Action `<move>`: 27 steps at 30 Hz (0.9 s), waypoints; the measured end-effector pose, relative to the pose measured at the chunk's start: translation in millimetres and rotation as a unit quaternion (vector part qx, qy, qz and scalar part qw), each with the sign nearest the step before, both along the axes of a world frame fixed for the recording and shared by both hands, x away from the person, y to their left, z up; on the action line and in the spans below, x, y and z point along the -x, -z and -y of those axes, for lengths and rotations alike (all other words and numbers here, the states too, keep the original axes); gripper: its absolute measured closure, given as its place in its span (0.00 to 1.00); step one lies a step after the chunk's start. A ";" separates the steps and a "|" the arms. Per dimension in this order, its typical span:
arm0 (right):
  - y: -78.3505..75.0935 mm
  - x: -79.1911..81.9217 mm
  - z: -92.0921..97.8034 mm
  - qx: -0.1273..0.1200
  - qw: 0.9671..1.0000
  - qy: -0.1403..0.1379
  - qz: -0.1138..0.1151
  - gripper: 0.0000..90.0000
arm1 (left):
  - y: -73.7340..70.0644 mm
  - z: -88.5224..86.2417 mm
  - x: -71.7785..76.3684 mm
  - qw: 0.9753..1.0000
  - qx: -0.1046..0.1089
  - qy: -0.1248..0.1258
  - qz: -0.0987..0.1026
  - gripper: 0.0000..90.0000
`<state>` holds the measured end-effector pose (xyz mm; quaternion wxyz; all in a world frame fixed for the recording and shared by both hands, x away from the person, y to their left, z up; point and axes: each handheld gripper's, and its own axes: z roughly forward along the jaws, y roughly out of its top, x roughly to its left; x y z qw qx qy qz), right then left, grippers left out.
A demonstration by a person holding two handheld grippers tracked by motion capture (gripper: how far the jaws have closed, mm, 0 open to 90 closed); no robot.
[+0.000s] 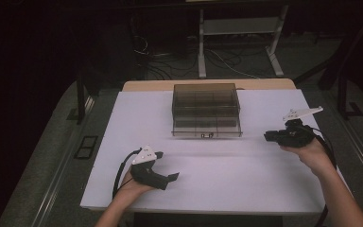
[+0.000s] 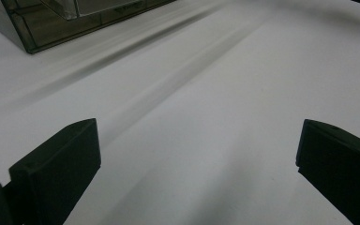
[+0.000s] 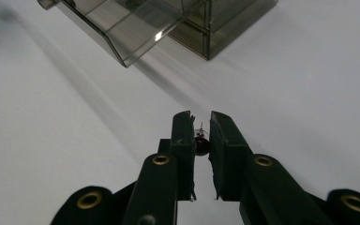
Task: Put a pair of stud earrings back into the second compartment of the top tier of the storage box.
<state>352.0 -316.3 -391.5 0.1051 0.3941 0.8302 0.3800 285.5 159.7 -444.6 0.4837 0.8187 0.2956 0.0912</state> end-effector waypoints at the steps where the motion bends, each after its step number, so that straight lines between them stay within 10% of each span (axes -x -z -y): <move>1: -1.2 -0.2 -1.6 -0.001 1.000 -0.001 0.000 0.88 | -0.1 0.0 0.0 1.000 0.000 0.000 0.000 0.00; 27: -35.7 -18.1 -49.3 -0.030 0.998 -0.058 0.027 0.88 | -0.7 -0.1 -0.5 1.000 -0.001 0.000 -0.001 0.00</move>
